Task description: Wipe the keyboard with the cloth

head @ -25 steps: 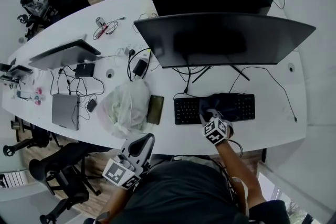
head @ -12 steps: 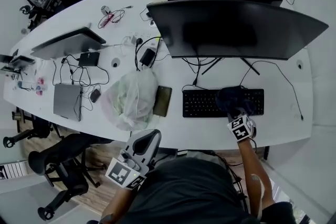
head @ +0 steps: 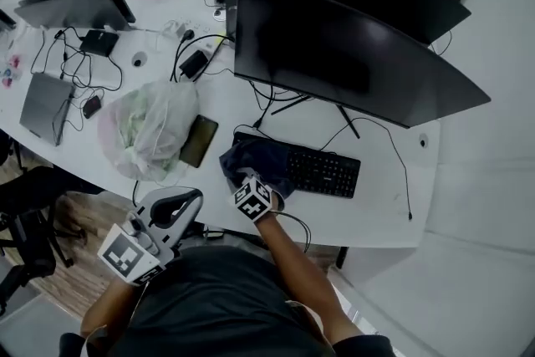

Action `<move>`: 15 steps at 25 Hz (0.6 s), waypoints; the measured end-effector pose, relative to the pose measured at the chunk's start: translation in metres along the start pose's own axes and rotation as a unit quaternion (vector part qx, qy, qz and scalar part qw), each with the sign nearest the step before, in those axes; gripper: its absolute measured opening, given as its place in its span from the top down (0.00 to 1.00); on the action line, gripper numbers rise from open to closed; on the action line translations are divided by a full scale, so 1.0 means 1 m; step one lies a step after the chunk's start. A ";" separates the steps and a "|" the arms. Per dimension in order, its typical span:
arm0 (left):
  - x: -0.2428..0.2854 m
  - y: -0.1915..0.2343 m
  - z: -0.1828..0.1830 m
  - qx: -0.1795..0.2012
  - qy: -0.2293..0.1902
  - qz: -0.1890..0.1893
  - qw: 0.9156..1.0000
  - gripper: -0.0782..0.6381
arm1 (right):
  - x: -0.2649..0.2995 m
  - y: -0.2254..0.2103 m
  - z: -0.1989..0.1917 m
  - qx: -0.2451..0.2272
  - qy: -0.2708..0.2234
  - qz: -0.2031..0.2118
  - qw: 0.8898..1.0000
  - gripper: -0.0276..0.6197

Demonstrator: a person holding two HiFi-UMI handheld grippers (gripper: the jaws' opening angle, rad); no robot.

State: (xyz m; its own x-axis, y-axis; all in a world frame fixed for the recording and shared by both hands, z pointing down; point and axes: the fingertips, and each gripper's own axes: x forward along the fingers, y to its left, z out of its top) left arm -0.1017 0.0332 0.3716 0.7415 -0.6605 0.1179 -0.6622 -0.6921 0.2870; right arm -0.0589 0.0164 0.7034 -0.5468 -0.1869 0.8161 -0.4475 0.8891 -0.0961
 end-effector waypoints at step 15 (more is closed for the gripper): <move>-0.012 -0.017 -0.011 -0.003 -0.001 0.012 1.000 0.88 | -0.090 -0.053 -0.039 0.072 -0.026 -0.107 0.991 0.92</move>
State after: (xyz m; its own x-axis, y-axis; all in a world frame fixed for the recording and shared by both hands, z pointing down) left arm -0.0982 0.0557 0.3761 0.7257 -0.6768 0.1236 -0.6788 -0.6750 0.2894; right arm 0.0420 0.0020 0.6569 -0.4634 -0.3891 0.7961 -0.6506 0.7594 -0.0076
